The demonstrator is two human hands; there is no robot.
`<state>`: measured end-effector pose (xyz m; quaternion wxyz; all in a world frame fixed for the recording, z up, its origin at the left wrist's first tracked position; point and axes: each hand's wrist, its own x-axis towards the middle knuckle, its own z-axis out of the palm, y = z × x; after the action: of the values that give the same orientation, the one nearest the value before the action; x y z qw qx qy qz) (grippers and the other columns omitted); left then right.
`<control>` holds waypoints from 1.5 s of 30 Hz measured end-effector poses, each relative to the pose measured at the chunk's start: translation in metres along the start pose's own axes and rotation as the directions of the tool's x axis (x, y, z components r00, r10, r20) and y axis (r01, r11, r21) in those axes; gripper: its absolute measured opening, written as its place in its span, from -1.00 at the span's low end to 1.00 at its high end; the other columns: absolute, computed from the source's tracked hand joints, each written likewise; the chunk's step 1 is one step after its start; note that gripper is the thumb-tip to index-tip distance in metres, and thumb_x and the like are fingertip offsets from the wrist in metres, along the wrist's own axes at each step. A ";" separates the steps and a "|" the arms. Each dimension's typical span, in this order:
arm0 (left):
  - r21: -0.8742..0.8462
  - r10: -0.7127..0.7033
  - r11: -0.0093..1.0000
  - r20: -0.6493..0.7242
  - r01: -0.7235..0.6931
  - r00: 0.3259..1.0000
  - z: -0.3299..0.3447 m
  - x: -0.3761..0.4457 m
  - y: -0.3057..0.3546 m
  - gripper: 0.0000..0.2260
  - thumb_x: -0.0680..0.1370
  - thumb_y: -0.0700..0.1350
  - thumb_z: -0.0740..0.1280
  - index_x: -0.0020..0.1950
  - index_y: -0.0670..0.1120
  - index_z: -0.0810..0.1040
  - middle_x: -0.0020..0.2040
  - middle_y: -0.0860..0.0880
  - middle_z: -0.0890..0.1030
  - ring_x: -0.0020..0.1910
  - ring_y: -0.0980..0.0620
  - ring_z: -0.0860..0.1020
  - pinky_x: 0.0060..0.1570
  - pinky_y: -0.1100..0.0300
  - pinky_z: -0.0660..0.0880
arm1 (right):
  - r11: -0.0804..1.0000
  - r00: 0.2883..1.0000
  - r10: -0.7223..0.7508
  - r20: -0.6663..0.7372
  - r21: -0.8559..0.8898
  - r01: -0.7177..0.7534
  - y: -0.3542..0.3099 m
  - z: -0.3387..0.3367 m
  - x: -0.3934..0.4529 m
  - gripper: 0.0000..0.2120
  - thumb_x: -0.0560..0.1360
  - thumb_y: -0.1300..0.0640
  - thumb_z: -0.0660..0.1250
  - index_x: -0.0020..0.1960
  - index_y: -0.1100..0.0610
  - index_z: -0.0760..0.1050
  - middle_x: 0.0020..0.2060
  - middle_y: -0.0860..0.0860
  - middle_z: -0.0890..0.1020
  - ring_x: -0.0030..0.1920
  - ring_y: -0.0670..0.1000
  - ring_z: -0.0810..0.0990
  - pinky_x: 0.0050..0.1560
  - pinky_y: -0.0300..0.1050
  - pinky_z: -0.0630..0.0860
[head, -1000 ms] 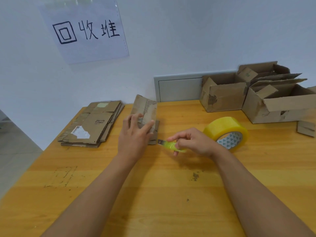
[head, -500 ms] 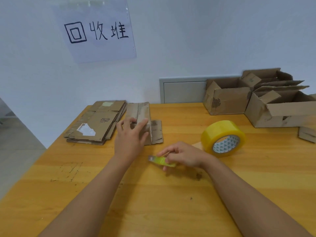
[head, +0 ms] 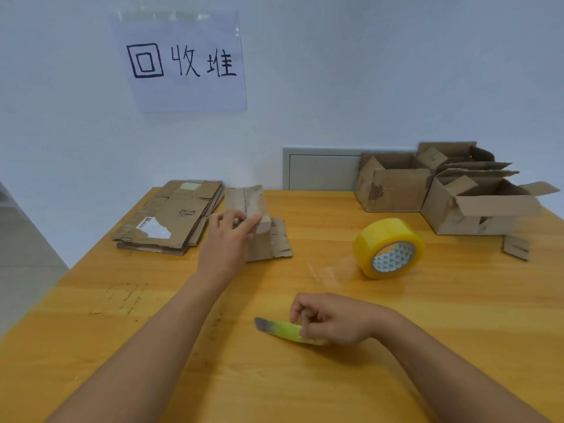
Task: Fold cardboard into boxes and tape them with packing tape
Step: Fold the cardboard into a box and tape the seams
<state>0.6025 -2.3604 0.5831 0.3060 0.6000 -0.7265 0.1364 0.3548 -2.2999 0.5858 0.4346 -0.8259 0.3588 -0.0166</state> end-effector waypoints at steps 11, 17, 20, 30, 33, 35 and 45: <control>-0.141 -0.026 0.990 -0.146 0.005 0.989 0.005 -0.020 0.000 -0.76 0.52 -0.30 0.38 0.15 -0.09 0.61 0.15 -0.15 0.52 0.13 -0.23 0.48 -0.10 0.01 0.52 | 0.978 0.838 -0.148 -0.526 -0.203 0.045 -0.010 -0.012 0.023 -0.84 0.57 0.14 0.30 0.14 0.03 0.53 0.05 -0.11 0.50 0.06 -0.14 0.47 0.05 -0.20 0.43; -0.290 -0.128 0.954 -0.172 0.074 0.977 0.011 -0.025 0.000 -0.67 0.53 -0.28 0.39 0.30 -0.18 0.52 0.24 -0.11 0.54 0.24 -0.10 0.50 0.16 -0.04 0.54 | 0.995 0.712 -0.087 -0.697 -0.033 0.089 -0.016 -0.033 0.078 -0.42 0.58 0.19 0.28 0.55 -0.04 0.20 0.41 -0.06 0.34 0.35 -0.07 0.39 0.34 -0.06 0.42; -0.372 -0.181 0.924 -0.214 0.091 0.960 0.016 -0.030 -0.001 -0.70 0.53 -0.28 0.39 0.26 -0.22 0.53 0.24 -0.12 0.51 0.26 -0.07 0.50 0.21 -0.05 0.54 | 0.993 0.712 -0.105 -0.694 -0.032 0.115 -0.010 -0.032 0.096 -0.47 0.59 0.19 0.26 0.52 -0.05 0.27 0.38 -0.05 0.46 0.34 -0.06 0.45 0.33 0.03 0.46; -0.530 -0.275 0.843 -0.279 0.091 0.920 -0.002 -0.043 -0.002 -0.79 0.54 -0.34 0.38 0.16 -0.18 0.62 0.18 -0.07 0.60 0.20 0.08 0.56 0.14 0.13 0.59 | 0.956 0.521 -0.240 -0.819 -0.107 0.272 0.003 -0.001 0.103 -0.58 0.56 0.19 0.21 0.40 0.05 0.48 0.21 -0.02 0.63 0.11 -0.04 0.62 0.01 -0.10 0.61; -0.556 -0.292 0.823 -0.236 0.117 0.927 -0.004 -0.049 -0.004 -0.79 0.54 -0.33 0.39 0.14 -0.13 0.60 0.17 0.00 0.59 0.21 0.20 0.54 0.14 0.25 0.56 | 0.958 0.498 -0.257 -0.828 -0.152 0.243 0.006 0.005 0.103 -0.60 0.56 0.20 0.17 0.37 0.09 0.50 0.14 0.00 0.65 0.05 -0.03 0.62 -0.01 -0.08 0.57; -0.568 -0.284 0.813 -0.199 0.125 0.938 -0.004 -0.049 -0.005 -0.77 0.54 -0.36 0.36 0.15 -0.13 0.59 0.20 0.02 0.58 0.25 0.20 0.52 0.17 0.24 0.55 | 0.955 0.475 -0.273 -0.836 -0.177 0.238 0.005 0.006 0.102 -0.59 0.57 0.15 0.11 0.35 0.12 0.52 0.12 0.01 0.66 0.05 -0.06 0.59 0.02 -0.16 0.52; -0.691 -0.422 0.649 0.023 0.320 0.906 -0.025 -0.026 -0.003 -0.59 0.58 0.20 0.21 -0.16 -0.11 0.59 -0.15 -0.03 0.58 -0.10 0.09 0.56 -0.13 0.07 0.54 | 0.983 0.633 -0.144 -0.761 -0.035 0.181 -0.017 -0.021 0.103 -0.52 0.60 -0.22 -0.01 0.17 -0.01 0.58 -0.03 -0.15 0.60 -0.03 -0.19 0.51 -0.05 -0.20 0.43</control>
<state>0.6147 -2.3266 0.5859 0.5752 0.5705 -0.5632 -0.1627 0.4341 -2.3711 0.5813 0.2591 -0.7618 0.4316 -0.4078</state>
